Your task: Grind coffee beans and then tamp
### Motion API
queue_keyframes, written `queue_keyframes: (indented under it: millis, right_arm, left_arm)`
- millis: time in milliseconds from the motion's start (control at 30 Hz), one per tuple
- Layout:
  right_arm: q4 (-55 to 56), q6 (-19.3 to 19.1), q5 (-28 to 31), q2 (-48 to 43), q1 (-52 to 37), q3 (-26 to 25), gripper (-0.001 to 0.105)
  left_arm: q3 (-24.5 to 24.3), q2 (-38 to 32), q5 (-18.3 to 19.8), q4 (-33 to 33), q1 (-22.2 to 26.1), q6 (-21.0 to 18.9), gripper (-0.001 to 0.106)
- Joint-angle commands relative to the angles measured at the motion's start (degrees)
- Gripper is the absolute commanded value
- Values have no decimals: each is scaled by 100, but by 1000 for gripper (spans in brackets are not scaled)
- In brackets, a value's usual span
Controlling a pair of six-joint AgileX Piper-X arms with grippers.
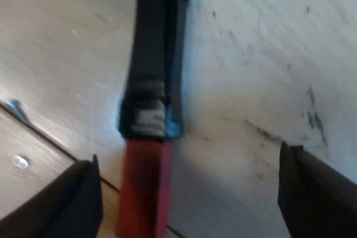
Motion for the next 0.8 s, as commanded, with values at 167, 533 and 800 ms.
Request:
queue_keyframes:
  millis: [167, 533, 800]
  right_arm:
    - [-587, -678, 769, -370, -33, -461, 67]
    - [-3086, -1594, 842, -411, -33, -6, 67]
    - [-4137, -2330, 805, -411, -33, 532, 67]
  left_arm:
    - [-682, -14, -1223, 866, -43, -9, 87]
    - [-1034, -14, -2471, 1710, 105, -436, 87]
    - [-1034, 28, -2049, 1767, 1322, -219, 87]
